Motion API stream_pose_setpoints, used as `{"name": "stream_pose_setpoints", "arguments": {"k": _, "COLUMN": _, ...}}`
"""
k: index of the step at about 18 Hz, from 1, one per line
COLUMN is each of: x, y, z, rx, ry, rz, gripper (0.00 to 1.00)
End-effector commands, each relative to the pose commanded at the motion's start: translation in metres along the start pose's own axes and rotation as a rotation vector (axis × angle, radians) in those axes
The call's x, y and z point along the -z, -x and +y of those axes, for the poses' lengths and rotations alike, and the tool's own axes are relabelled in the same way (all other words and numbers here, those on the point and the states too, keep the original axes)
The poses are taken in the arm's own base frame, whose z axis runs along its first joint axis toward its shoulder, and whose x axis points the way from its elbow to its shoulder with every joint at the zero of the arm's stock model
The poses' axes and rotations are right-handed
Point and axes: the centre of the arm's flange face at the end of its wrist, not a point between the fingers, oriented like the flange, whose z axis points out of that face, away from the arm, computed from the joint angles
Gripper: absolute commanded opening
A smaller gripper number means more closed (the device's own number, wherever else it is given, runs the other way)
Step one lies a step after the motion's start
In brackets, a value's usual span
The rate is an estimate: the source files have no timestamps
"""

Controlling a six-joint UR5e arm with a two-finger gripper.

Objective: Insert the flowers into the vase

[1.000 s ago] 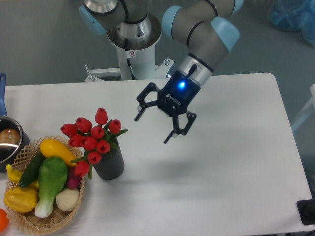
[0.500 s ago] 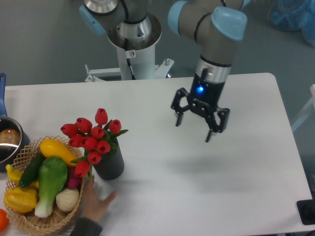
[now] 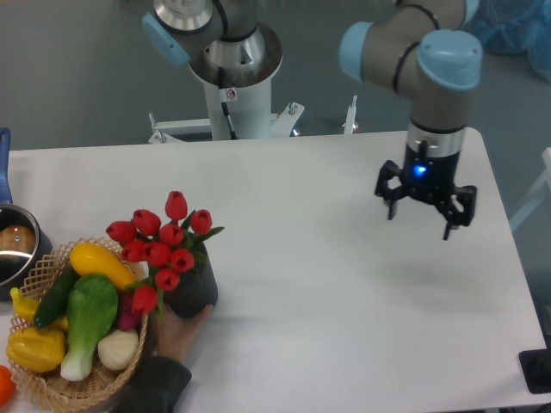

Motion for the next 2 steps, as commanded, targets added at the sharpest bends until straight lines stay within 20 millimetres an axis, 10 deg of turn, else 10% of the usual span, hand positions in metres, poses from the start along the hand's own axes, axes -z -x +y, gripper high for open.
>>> {"name": "stream_pose_setpoints", "arguments": {"k": 2, "x": -0.0069, "y": -0.0041, "z": -0.0089, "rx": -0.02, "ry": 0.032, "rz": 0.005, "gripper": 1.0}}
